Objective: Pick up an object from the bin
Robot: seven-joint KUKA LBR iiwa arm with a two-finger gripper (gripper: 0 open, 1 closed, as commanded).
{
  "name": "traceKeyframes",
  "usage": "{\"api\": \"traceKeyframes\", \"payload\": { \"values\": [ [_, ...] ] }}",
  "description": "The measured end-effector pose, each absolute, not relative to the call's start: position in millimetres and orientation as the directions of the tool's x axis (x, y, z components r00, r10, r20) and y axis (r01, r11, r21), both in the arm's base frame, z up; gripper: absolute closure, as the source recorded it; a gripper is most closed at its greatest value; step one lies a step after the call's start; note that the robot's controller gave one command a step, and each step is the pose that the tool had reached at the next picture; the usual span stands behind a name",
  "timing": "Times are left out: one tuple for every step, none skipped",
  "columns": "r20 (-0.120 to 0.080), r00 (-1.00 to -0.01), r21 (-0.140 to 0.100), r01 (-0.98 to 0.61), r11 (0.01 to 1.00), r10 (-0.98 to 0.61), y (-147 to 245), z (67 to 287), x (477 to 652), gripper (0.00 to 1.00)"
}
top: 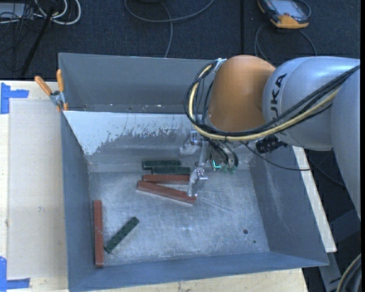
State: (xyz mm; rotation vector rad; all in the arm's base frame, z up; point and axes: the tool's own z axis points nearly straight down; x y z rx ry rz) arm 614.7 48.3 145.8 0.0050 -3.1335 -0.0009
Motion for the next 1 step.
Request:
{"api": "traceKeyframes", "payload": {
  "values": [
    [0.001, -1.0, 0.001, -0.003, 1.0, -0.003, 48.1, 150.4, 616.5, 0.0]
  ]
}}
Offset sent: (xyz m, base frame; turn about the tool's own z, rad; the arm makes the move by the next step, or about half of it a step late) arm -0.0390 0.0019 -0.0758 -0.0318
